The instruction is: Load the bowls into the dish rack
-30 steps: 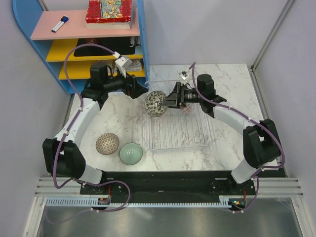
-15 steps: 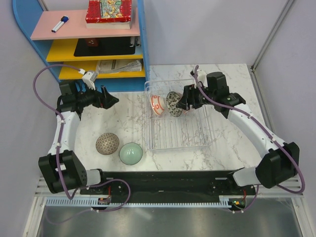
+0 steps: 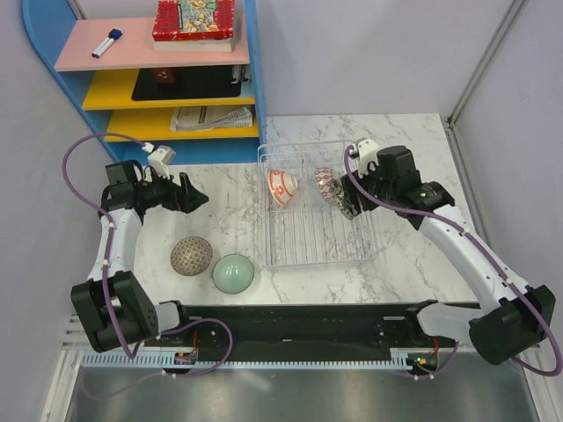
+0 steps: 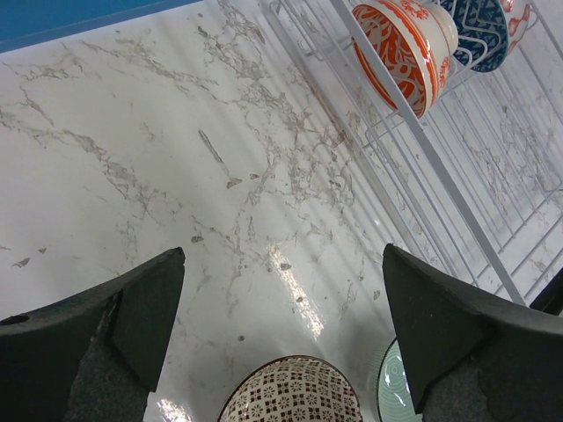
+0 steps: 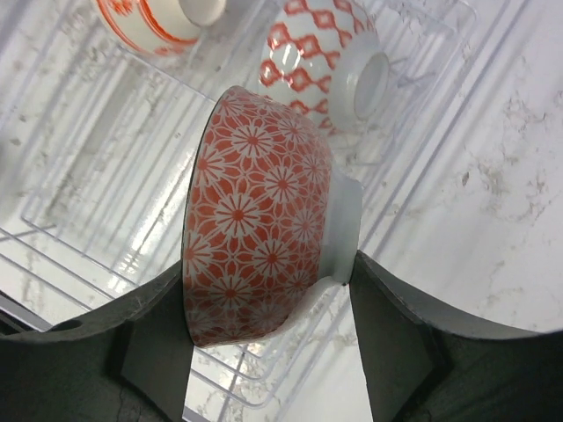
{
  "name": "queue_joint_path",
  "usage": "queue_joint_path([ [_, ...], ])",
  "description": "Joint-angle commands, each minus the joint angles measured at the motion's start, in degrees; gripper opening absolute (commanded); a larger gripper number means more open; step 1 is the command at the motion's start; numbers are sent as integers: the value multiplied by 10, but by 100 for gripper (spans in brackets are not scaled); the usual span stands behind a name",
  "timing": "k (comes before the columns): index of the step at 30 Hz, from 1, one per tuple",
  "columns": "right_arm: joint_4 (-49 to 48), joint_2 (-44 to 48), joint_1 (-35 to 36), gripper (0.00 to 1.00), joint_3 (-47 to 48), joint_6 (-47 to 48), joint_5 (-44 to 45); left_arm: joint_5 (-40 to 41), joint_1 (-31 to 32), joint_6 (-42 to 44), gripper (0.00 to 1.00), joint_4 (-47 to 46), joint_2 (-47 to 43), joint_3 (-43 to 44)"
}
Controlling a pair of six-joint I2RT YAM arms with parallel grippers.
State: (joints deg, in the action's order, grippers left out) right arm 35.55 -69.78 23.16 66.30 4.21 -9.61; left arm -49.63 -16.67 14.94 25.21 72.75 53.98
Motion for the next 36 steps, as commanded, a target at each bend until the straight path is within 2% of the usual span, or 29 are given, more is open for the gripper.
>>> queue_joint_path([
  [1, -4, 14, 14, 0, -23, 49, 74, -14, -5, 33, 100, -3, -2, -2],
  [3, -9, 12, 22, 0, -40, 56, 92, -15, -6, 35, 100, -3, -1, -4],
  [9, -49, -17, 94, 0, -74, 91, 239, -25, -6, 35, 100, -6, 7, -6],
  [13, -80, -62, 147, 0, -76, 114, 324, -26, -6, 36, 100, -7, 13, -7],
  [24, -181, -186, 234, 0, -80, 223, 531, -32, -7, 40, 100, -8, 13, -11],
  [36, -210, -244, 319, 0, -120, 282, 613, -38, -10, 43, 100, -9, 10, -13],
])
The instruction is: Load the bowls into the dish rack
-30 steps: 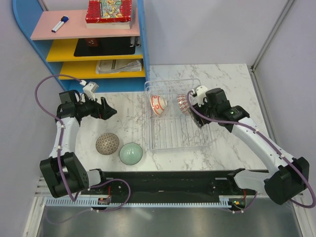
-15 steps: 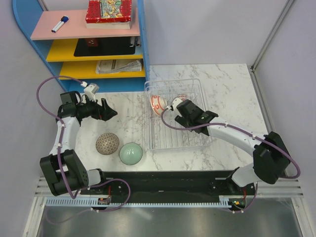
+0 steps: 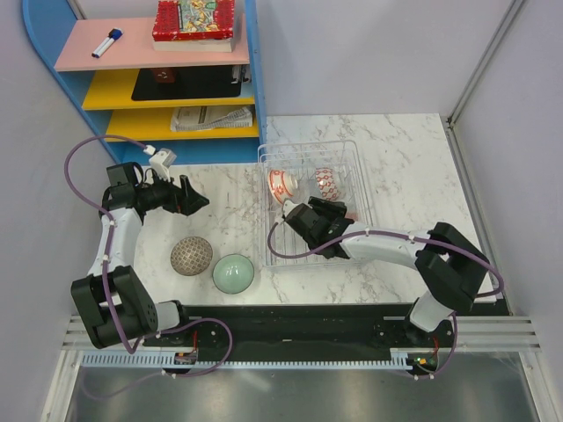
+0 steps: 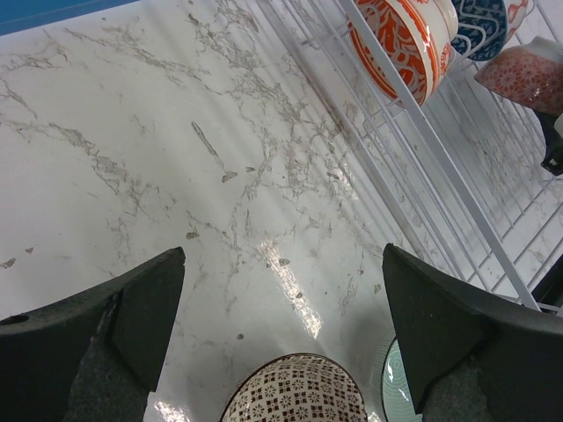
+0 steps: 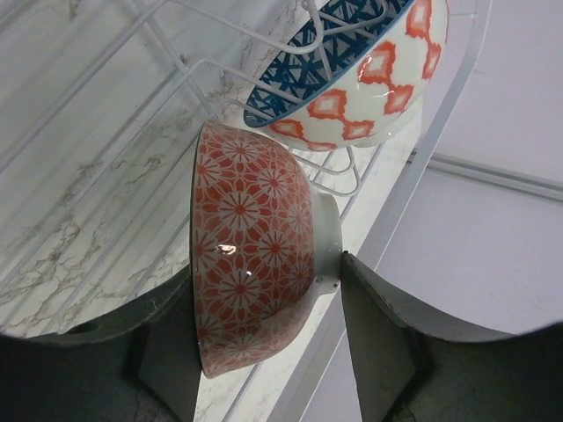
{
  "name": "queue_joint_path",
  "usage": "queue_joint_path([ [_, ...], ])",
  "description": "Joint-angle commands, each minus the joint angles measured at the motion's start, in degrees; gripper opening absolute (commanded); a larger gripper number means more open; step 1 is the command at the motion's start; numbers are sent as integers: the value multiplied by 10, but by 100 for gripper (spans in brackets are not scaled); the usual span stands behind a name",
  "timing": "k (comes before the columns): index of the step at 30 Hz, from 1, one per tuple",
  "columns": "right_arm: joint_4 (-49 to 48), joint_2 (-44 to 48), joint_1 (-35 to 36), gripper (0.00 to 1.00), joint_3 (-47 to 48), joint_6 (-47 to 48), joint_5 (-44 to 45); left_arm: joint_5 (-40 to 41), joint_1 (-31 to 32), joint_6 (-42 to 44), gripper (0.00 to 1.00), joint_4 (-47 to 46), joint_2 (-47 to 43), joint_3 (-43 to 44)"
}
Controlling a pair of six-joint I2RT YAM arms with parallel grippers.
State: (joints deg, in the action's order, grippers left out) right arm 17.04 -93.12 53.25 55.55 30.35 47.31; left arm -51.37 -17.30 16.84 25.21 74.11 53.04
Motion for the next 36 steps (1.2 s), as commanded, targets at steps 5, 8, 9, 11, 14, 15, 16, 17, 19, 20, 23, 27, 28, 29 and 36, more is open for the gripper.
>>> queue_joint_path([
  [5, -12, -14, 19, 32, -16, 15, 33, -19, -5, 25, 100, -9, -5, -4],
  [8, -1, -9, 19, 49, -17, 5, 17, -19, -5, 25, 100, -9, -5, -3],
  [9, 4, -6, 19, 57, -17, -1, 12, -19, -5, 26, 100, -9, -4, -2],
  [11, 13, 1, 19, 76, -17, -4, 2, -20, -6, 25, 100, -9, -5, -3],
  [14, 16, 7, 20, 93, -22, -5, -13, -18, -6, 25, 100, -9, -5, -2],
  [15, 18, 7, 19, 95, -22, -7, -20, -19, -7, 25, 100, -9, -5, -1],
  [16, 19, 8, 19, 97, -22, -11, -24, -19, -7, 25, 100, -9, -5, -2],
  [17, 21, 10, 20, 98, -19, -13, -27, -20, -8, 25, 100, -9, -6, -3],
  [19, 25, 12, 20, 98, -17, -16, -35, -19, -8, 24, 100, -9, -5, -2],
  [20, 24, 14, 20, 98, -15, -17, -35, -19, -8, 24, 100, -10, -5, -2],
  [23, 25, 19, 21, 98, -11, -17, -42, -21, -8, 24, 100, -9, -6, -2],
  [27, 50, 27, 21, 98, -3, -20, -71, -19, -7, 28, 100, -7, -7, -3],
  [28, 68, 29, 20, 98, 3, -20, -79, -18, -8, 31, 100, -6, -7, -2],
  [29, 77, 35, 21, 97, 7, -21, -100, -15, -8, 35, 100, -3, -7, -1],
  [36, 121, 58, 20, 98, 23, -18, -154, 20, -9, 62, 100, 21, -5, 4],
])
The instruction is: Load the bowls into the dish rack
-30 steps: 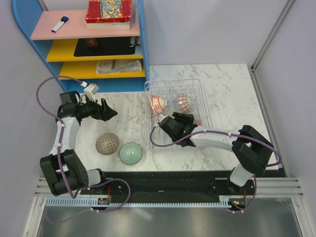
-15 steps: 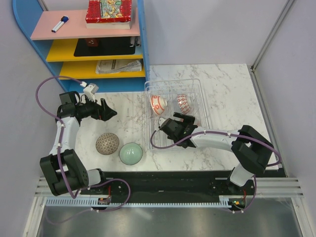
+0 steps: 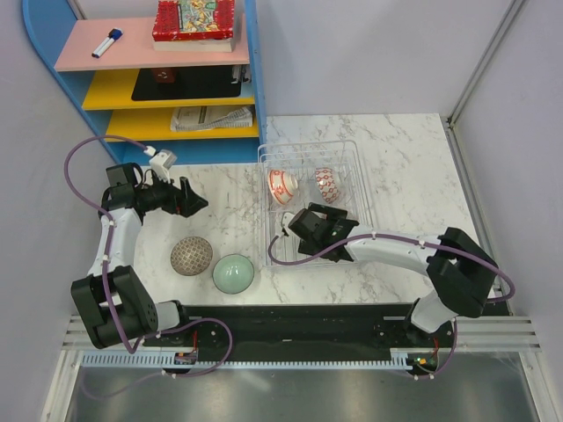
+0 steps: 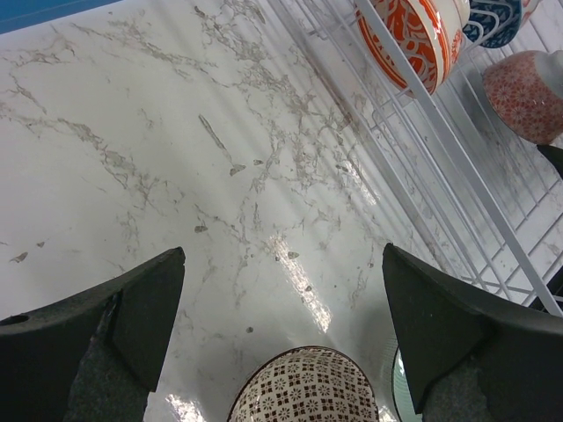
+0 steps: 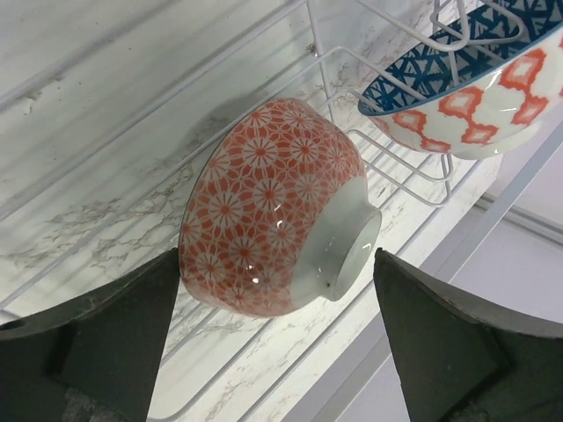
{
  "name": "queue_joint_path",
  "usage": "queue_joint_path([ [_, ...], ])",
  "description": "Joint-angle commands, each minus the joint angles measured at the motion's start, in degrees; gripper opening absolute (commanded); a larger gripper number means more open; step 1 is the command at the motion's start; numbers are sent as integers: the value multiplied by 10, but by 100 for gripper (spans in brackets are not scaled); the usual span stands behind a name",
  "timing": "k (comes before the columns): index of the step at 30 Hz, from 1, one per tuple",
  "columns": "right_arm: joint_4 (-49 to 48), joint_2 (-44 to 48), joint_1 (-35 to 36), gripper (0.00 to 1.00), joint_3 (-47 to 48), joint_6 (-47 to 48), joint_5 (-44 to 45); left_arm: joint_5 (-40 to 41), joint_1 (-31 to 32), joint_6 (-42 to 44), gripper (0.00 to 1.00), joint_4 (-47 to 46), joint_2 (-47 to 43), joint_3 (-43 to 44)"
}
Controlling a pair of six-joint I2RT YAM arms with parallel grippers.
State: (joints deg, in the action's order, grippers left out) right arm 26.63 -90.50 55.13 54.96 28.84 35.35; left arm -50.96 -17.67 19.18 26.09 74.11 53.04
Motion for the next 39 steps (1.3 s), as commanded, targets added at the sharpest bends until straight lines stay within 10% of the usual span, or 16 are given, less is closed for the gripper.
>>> queue_joint_path([
  [1, 19, 30, 0, 98, 29, -3, -31, 18, -5, 42, 100, 18, -5, 5],
  [23, 24, 160, -36, 98, 92, -12, -109, 220, -7, 143, 99, 69, 55, 13],
  [39, 15, 174, -39, 98, 52, -13, -107, 223, -10, 324, 94, 179, -12, -66],
])
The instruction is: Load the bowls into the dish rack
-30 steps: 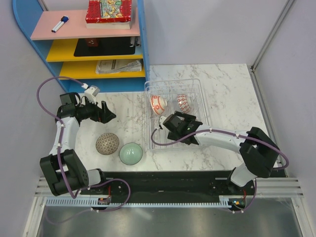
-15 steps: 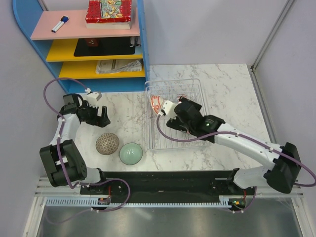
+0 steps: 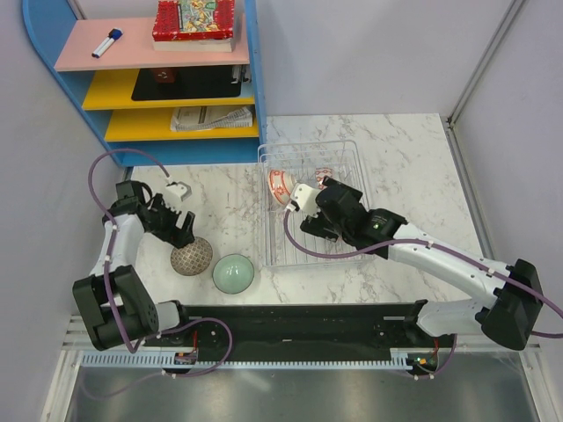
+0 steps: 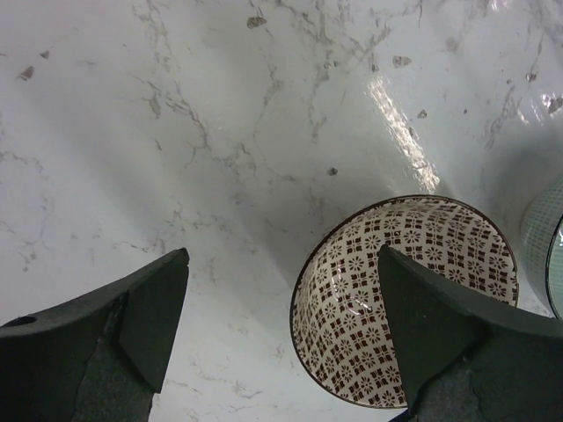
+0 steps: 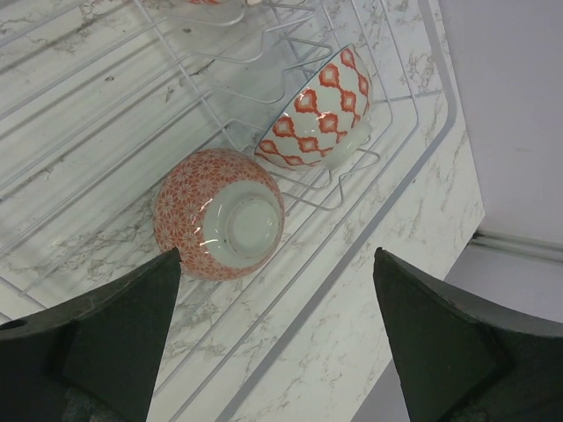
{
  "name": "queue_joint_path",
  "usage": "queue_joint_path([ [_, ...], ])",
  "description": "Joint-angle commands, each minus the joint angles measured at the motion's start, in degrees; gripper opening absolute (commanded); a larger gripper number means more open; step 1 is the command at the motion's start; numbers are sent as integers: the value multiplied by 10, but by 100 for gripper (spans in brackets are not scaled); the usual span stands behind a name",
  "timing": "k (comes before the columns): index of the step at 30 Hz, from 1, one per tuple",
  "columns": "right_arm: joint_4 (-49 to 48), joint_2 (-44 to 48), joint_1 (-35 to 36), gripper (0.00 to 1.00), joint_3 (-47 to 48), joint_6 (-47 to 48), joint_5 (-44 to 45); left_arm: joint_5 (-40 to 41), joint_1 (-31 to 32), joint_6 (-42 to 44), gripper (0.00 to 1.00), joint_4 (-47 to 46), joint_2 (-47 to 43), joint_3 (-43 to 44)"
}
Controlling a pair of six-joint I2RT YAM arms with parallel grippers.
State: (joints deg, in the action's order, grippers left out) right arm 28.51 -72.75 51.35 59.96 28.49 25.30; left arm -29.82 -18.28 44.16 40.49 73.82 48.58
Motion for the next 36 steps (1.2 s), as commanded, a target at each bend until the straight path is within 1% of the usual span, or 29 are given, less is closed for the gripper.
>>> queue_joint_path([
  [1, -5, -5, -1, 98, 2, -11, -8, 20, -3, 77, 94, 34, -3, -28],
  [4, -5, -8, -1, 98, 2, -11, -7, 31, -4, 80, 91, 34, 18, -32],
  [6, -5, -10, -1, 98, 5, -12, -6, 34, -4, 81, 84, 33, 44, -31],
  [7, -5, -10, -1, 98, 6, -12, -6, 35, -5, 81, 76, 29, 50, -29],
  [8, -5, -12, -2, 98, 7, -12, -6, 36, -6, 74, 56, 19, 63, -28],
  [10, -5, -12, -1, 98, 7, -13, -5, 36, -5, 64, 29, 9, 69, -23],
  [11, -5, -13, -2, 97, 7, -13, -5, 36, -6, 53, 7, -1, 74, -20],
  [12, -5, -13, -2, 98, 6, -13, -6, 34, -6, 51, 2, -2, 76, -15],
  [17, -6, -12, -1, 98, 11, -18, -10, 18, -8, 10, 2, -14, 65, 17],
  [20, -6, -9, -4, 98, 24, -26, -18, -55, -10, -29, 2, -16, 28, 56],
  [21, -7, -9, -6, 98, 29, -37, -29, -119, -10, -36, 2, -16, 17, 72],
  [23, -8, -9, -15, 97, 47, -49, -41, -192, -9, -64, 2, -16, -16, 88],
  [24, -9, -9, -20, 98, 54, -56, -58, -270, -9, -72, 2, -16, -24, 102],
  [26, -9, -9, -33, 98, 81, -78, -74, -346, -6, -95, 2, -16, -32, 118],
  [27, -9, -7, -40, 98, 89, -84, -108, -410, -4, -104, 2, -16, -28, 137],
  [28, -9, -3, -47, 98, 110, -100, -125, -434, 8, -124, 2, -16, -15, 149],
  [30, -9, 0, -76, 98, 134, -124, -173, -473, 28, -138, 2, -16, 3, 178],
  [31, -8, 2, -89, 97, 156, -137, -235, -469, 59, -145, 2, -16, 9, 187],
  [32, -8, 2, -113, 97, 168, -170, -275, -460, 76, -145, 2, -15, 18, 192],
  [33, -8, 2, -124, 97, 180, -191, -309, -434, 96, -142, 2, -16, 19, 194],
  [34, -8, -4, -136, 97, 200, -211, -387, -416, 135, -135, 2, -16, 19, 195],
  [35, -8, -7, -156, 97, 210, -259, -429, -402, 153, -135, 2, -22, 19, 191],
  [36, -9, -13, -165, 97, 219, -280, -471, -375, 170, -136, 2, -25, 17, 190],
])
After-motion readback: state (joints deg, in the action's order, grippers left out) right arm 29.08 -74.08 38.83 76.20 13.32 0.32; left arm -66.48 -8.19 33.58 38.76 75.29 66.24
